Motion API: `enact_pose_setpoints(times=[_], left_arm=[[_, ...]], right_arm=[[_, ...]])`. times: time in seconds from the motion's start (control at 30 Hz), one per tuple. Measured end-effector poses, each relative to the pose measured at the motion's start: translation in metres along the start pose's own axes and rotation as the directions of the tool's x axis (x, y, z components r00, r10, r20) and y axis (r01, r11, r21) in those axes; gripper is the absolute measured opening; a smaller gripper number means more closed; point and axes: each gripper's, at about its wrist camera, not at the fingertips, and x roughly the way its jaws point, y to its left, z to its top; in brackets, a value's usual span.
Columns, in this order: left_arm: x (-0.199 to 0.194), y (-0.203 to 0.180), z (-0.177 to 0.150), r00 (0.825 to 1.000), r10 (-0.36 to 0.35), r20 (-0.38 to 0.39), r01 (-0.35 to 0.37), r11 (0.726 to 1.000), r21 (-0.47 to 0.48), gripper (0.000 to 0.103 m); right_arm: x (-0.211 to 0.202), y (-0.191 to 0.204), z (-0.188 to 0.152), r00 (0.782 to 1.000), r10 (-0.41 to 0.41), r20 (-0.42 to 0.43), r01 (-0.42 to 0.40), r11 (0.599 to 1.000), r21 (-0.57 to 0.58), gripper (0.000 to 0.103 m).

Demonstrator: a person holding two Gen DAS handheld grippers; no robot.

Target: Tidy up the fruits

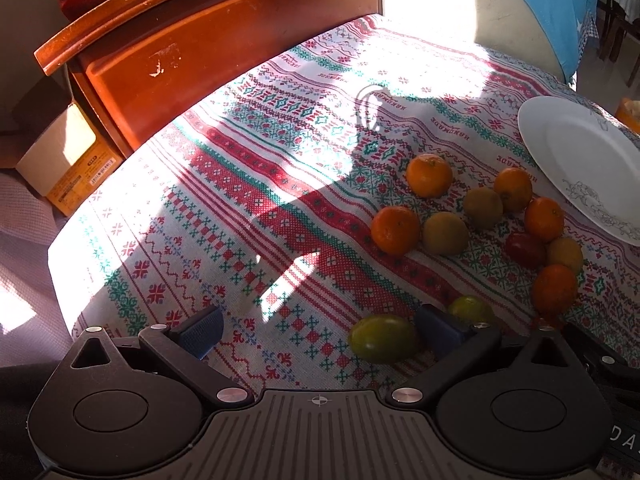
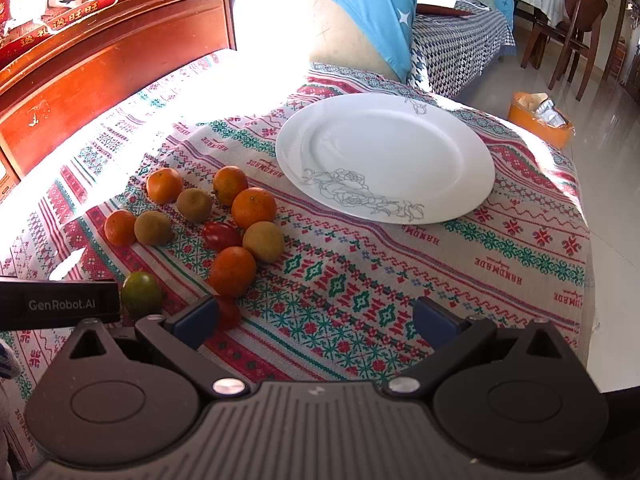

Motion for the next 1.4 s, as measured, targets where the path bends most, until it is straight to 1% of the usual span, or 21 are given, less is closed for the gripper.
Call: enact_pose_setpoints(times=[0.07,0.13,0.4,0.7,1.4], left_arm=[[-0.002,0.001,-0.001,1.0,0.004,-0.003,-0.004,1.0,-0.001,0.103],[-0.005,0.002,-0.001,1.0,0.001,-0.002,-0.001,1.0,-0.007,0.103],[-0.01,0.001,-0.003,1.0,0.008,-0.001,-0.008,1.0,0.009,0.103],[-0.017,-0.001,-0.006,1.0,-0.008,0.014,0.007,1.0,0.018,0.103],[-0.021,-0.002,-0.005,0.999,-0.001,0.032,0.0,1.0,0.02,0.103]], right_arm=[[0.001,-0.002,0.002,1.0,0.008,-0.011,-0.008,1.0,0.018,0.102],[0.002,-0.003,0.003,1.0,0.0,-0.016,0.001,0.999,0.036,0.102],[0.003,-0.004,0.005,0.999,-0.011,-0.032,0.012,0.999,0.05,0.102],[0.003,-0.003,0.005,0.999,-0.026,-0.038,0.028,0.998,0.048,0.102],[0.0,-0.004,0.005,0.999,-0.033,-0.036,0.034,0.998,0.05,0.102]])
